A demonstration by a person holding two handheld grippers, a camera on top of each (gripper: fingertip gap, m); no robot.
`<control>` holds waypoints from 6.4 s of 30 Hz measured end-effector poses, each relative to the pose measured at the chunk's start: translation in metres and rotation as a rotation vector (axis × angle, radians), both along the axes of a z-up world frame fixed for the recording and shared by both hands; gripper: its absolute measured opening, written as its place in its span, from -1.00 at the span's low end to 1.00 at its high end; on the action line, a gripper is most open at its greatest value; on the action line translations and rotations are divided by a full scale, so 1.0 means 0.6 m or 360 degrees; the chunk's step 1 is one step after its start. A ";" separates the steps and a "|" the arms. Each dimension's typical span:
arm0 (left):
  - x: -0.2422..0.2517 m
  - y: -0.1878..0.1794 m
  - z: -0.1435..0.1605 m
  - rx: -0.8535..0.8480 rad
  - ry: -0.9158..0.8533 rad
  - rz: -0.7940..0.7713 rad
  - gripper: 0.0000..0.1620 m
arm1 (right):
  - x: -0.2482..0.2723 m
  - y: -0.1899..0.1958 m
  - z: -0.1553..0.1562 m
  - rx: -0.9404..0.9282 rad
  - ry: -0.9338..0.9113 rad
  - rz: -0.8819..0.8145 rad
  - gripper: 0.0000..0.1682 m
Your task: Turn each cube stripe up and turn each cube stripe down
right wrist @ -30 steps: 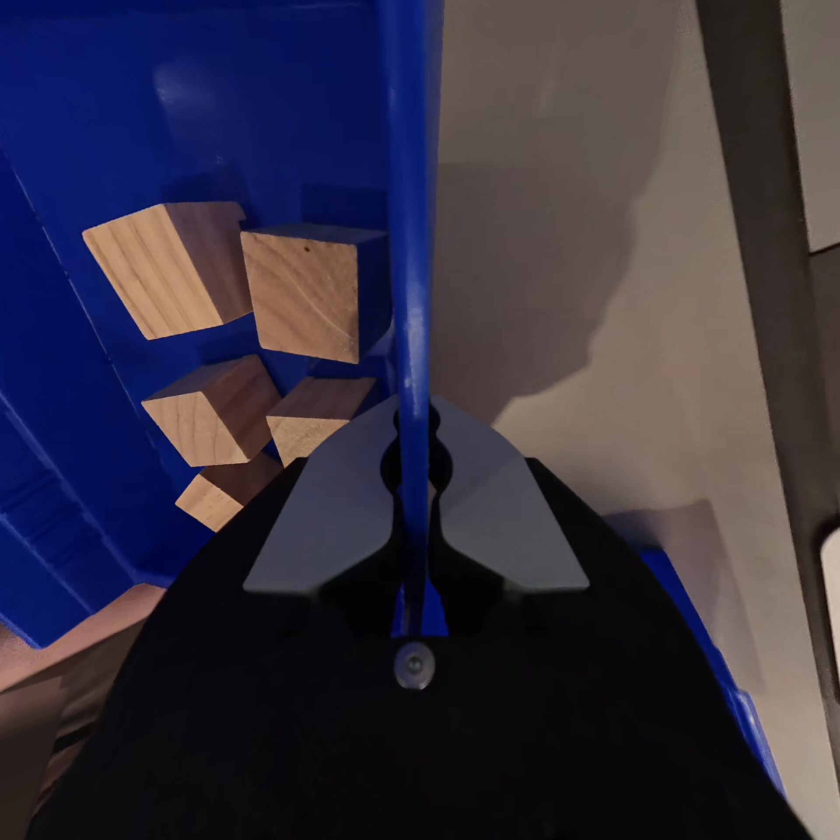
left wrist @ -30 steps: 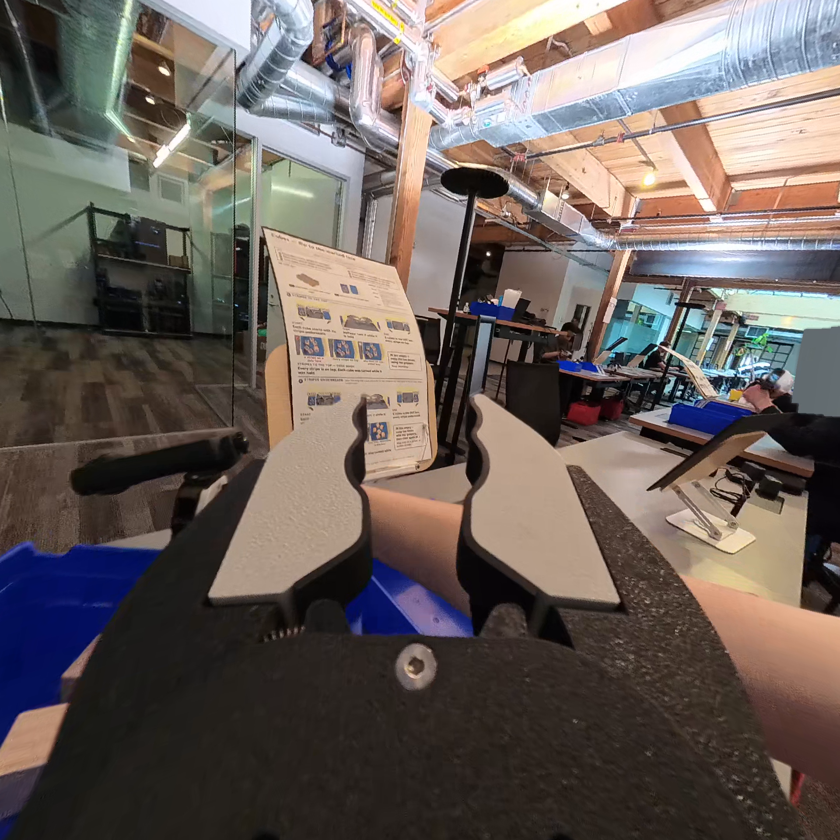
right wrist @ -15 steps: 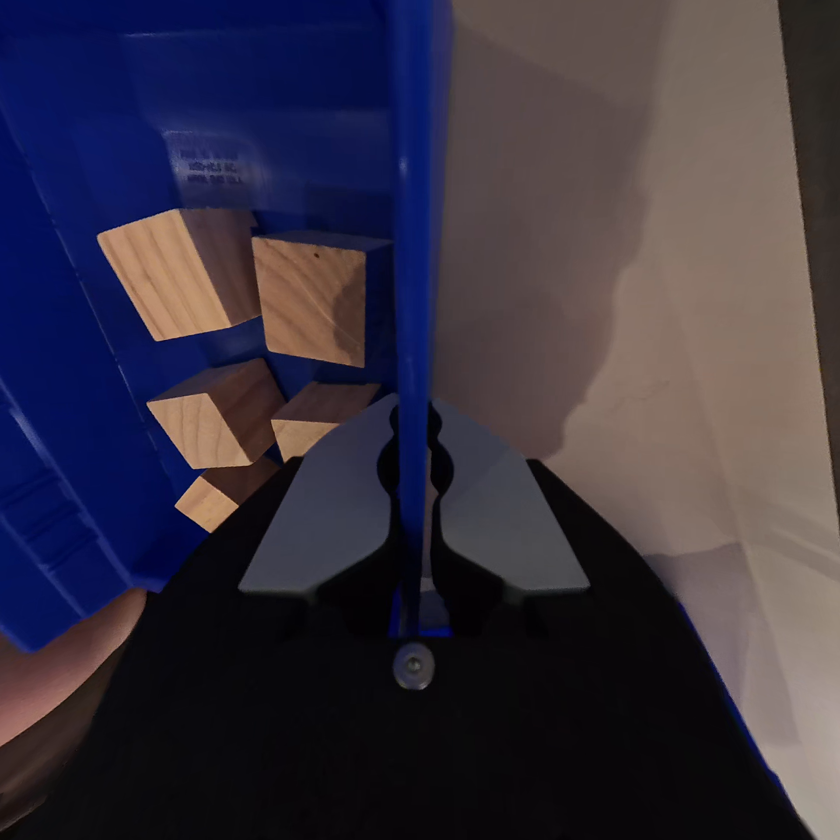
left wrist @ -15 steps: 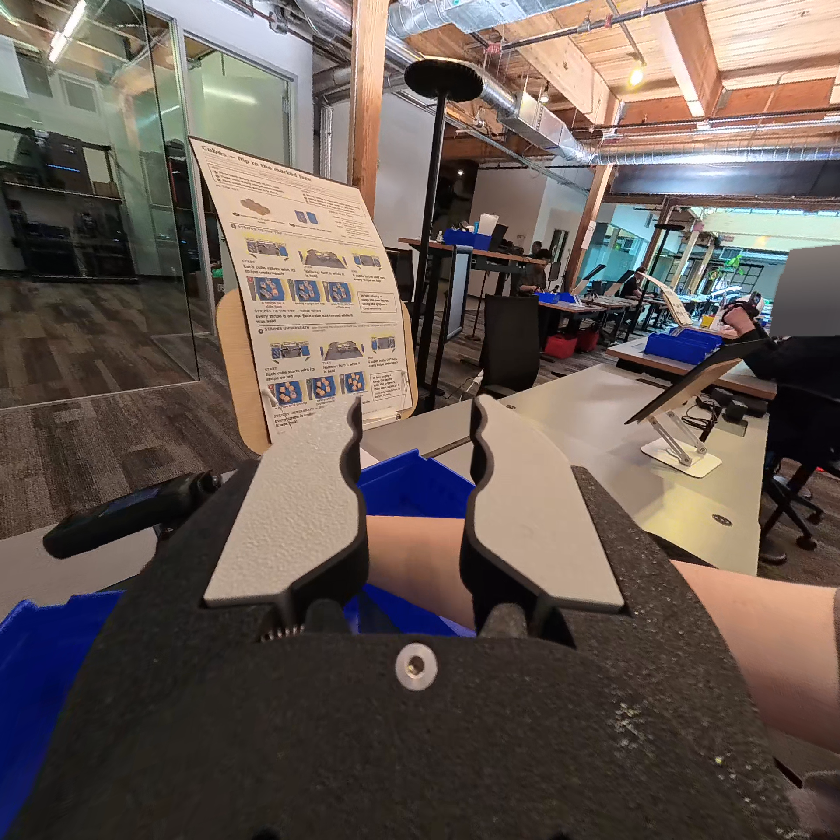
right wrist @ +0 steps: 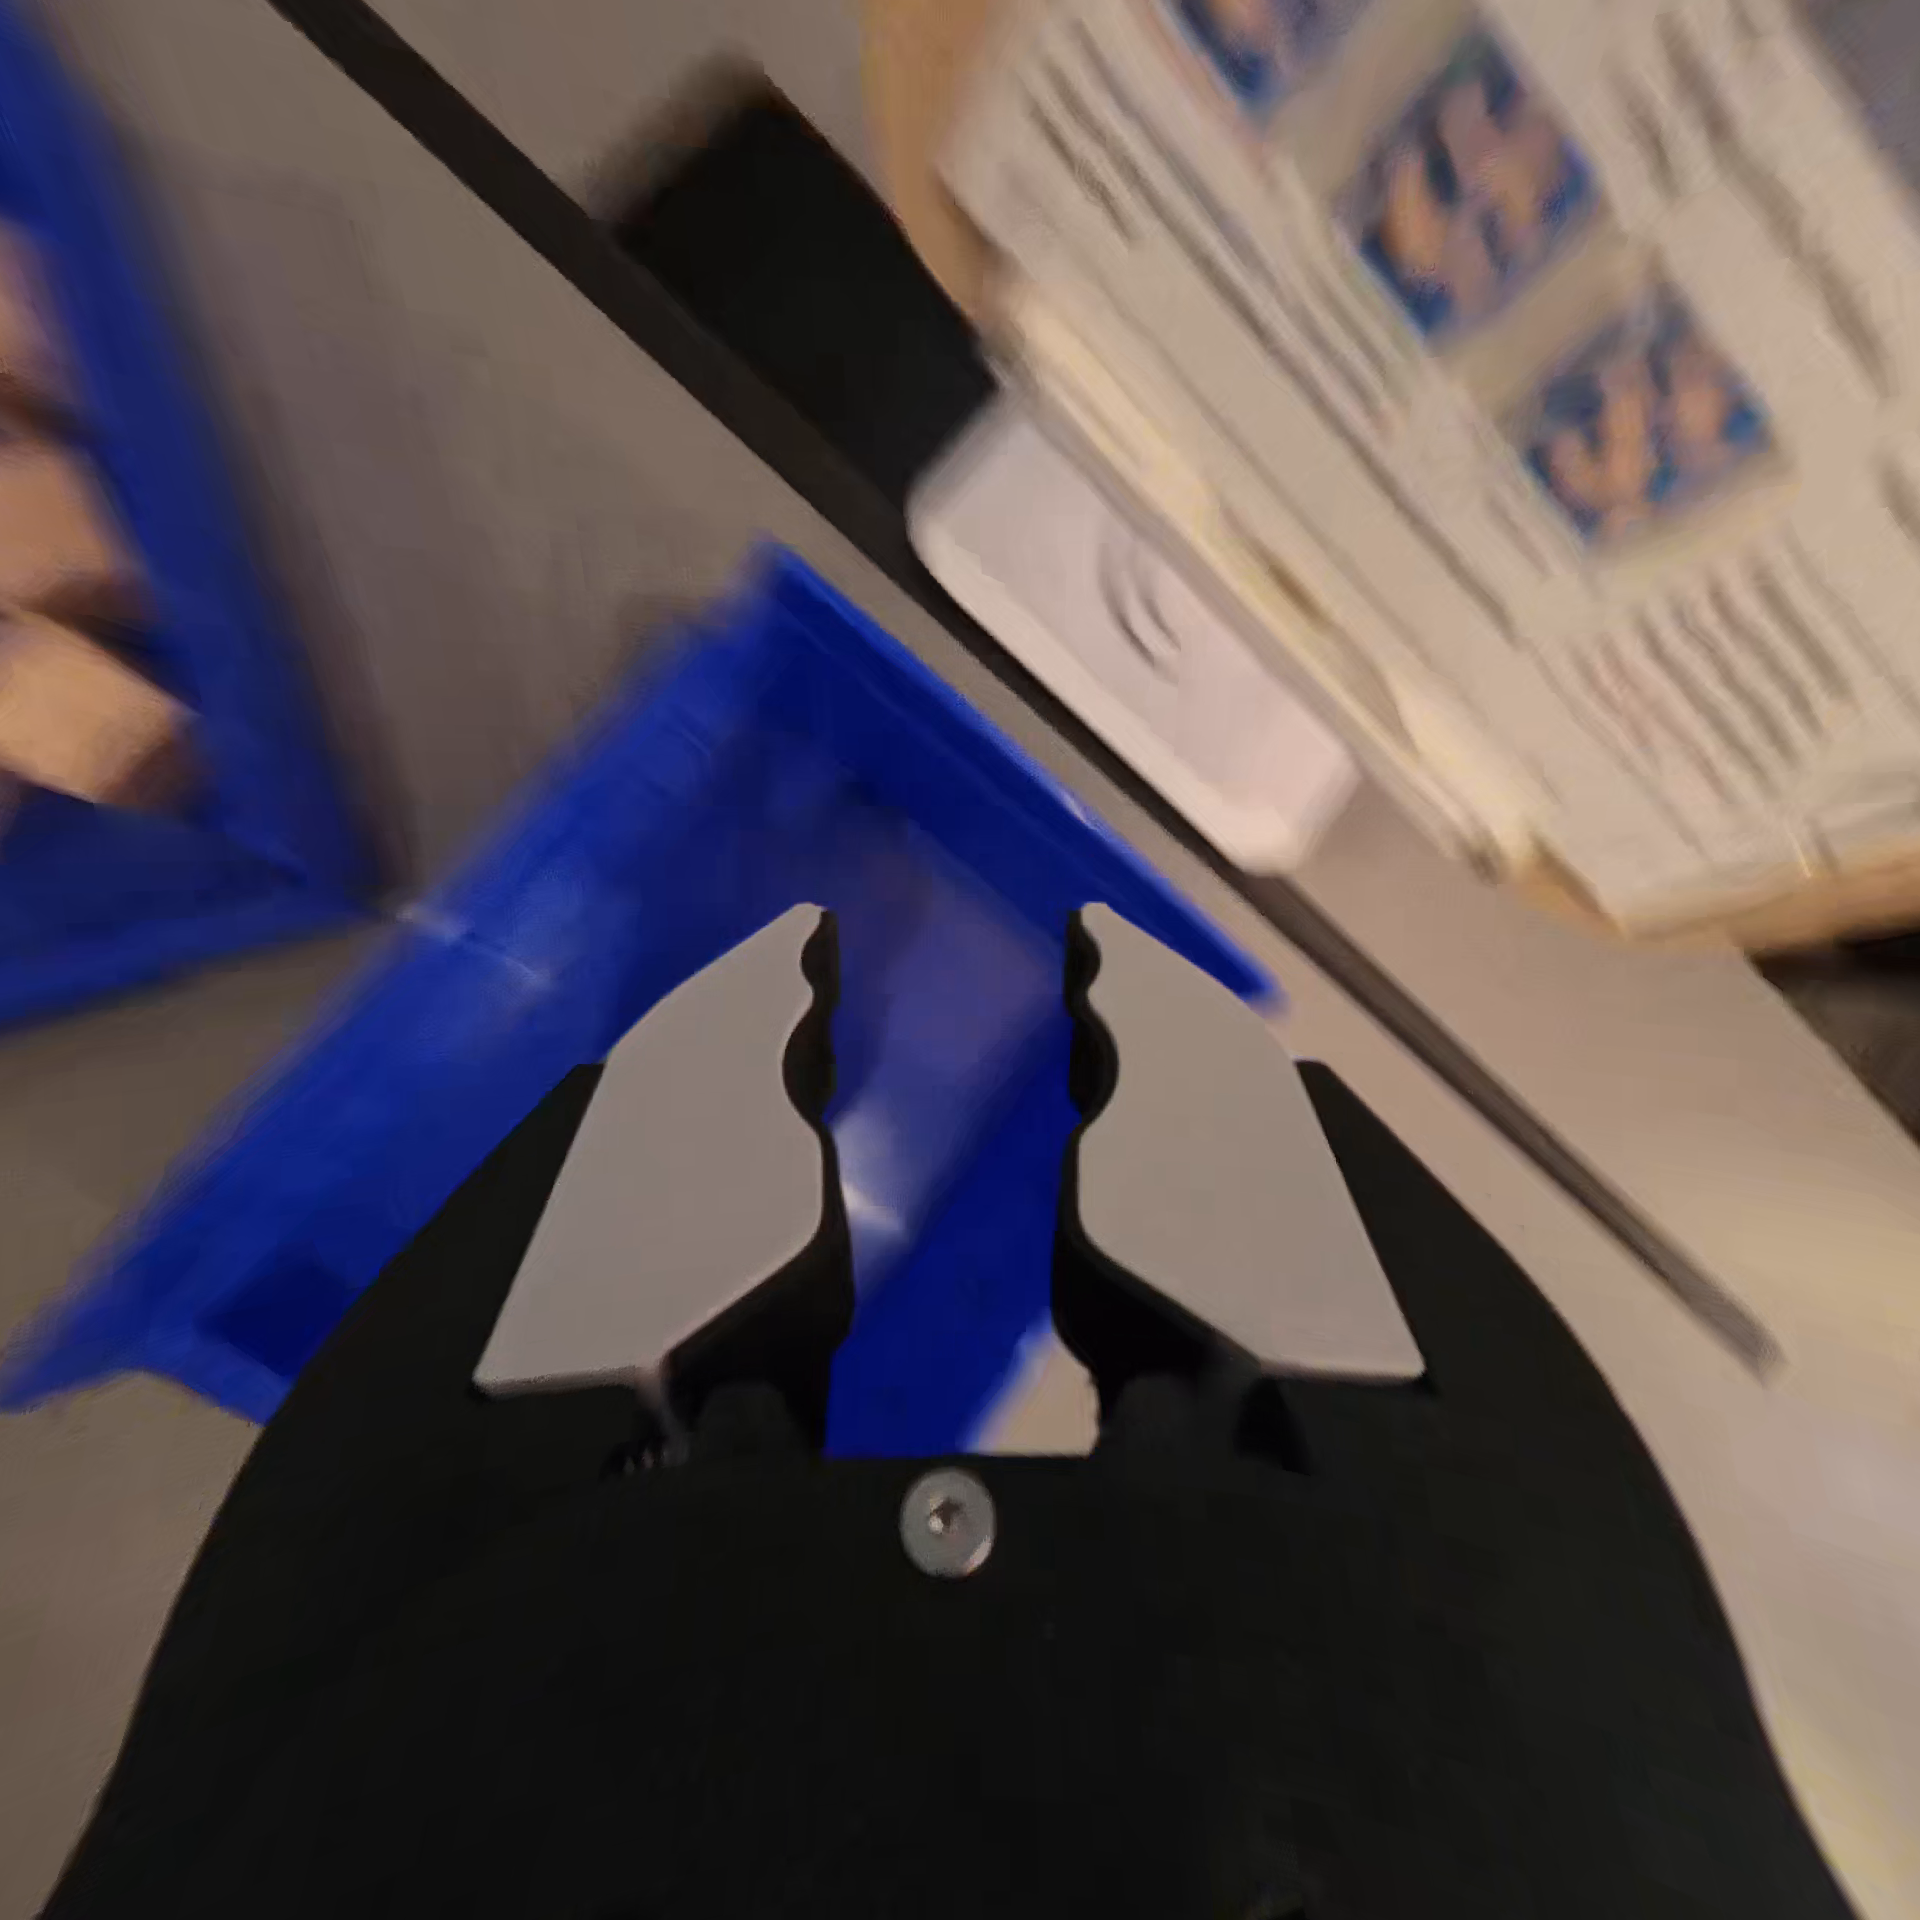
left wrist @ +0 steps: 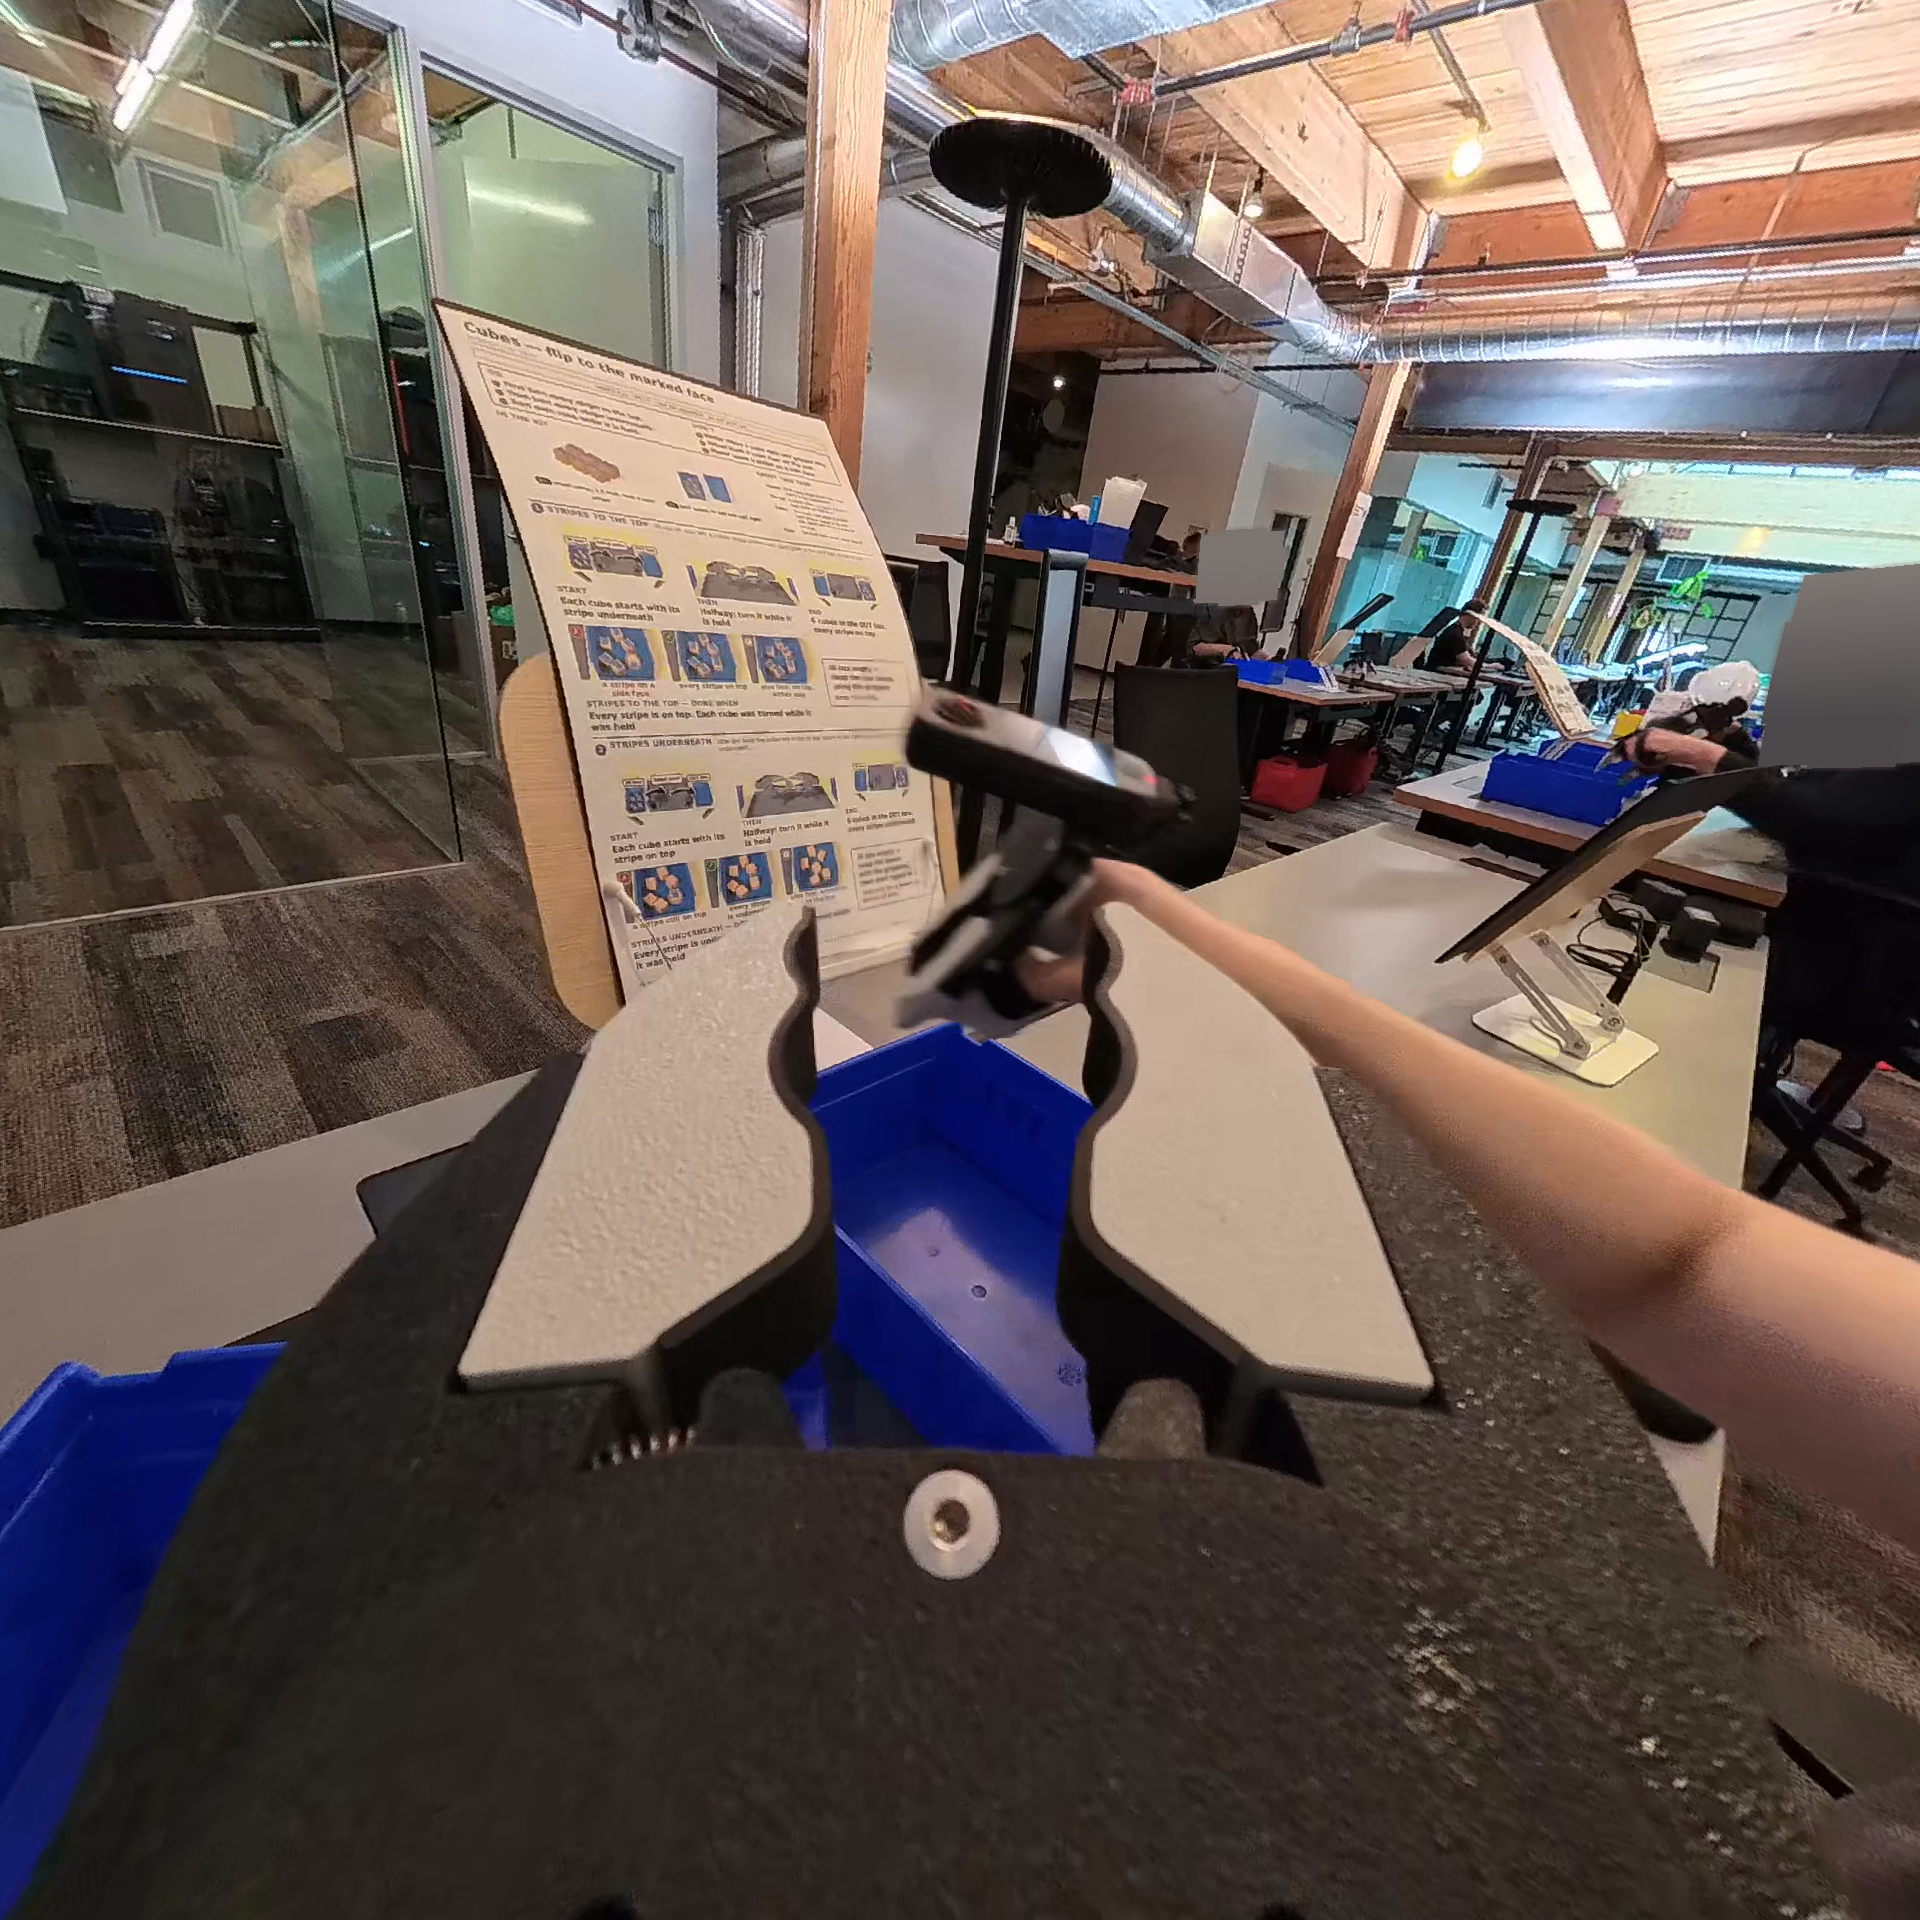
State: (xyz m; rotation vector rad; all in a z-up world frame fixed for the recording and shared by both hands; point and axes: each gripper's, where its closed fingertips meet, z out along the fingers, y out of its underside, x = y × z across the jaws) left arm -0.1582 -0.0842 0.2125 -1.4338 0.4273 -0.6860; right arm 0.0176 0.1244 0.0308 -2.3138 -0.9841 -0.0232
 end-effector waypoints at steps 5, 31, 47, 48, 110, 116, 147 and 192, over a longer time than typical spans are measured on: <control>0.014 0.006 0.001 0.0004 0.0022 0.0009 -0.40 | 0.205 -0.057 -0.128 -0.0344 -0.0177 -0.0412 -0.16; 0.136 0.062 -0.066 -0.0159 0.0502 0.0043 -0.37 | 0.498 -0.074 -0.267 -0.1014 0.0202 -0.0581 -0.91; 0.140 0.107 -0.103 -0.0294 0.0610 0.0115 -0.37 | 0.740 -0.111 -0.271 -0.0922 0.0368 -0.0966 -0.91; 0.136 0.109 -0.103 -0.0294 0.0612 0.0132 -0.37 | 0.741 -0.112 -0.271 -0.0916 0.0344 -0.0958 -0.91; -0.257 0.144 -0.492 -0.2542 0.0817 0.0636 -0.82 | 0.661 -0.121 -0.004 0.0235 0.0527 -0.0269 -0.41; -0.248 0.159 -0.507 -0.2676 0.0576 0.0886 -0.82 | 0.665 -0.121 -0.020 0.0189 0.0415 -0.0291 -0.41; -0.250 0.163 -0.542 -0.2311 0.1436 0.0162 -0.87 | 0.648 -0.120 -0.061 0.0068 0.0058 -0.0240 -0.47; -0.104 0.092 -0.538 -0.1398 0.1685 0.0003 -0.25 | 0.554 -0.123 -0.058 0.0156 0.0014 0.0134 -0.50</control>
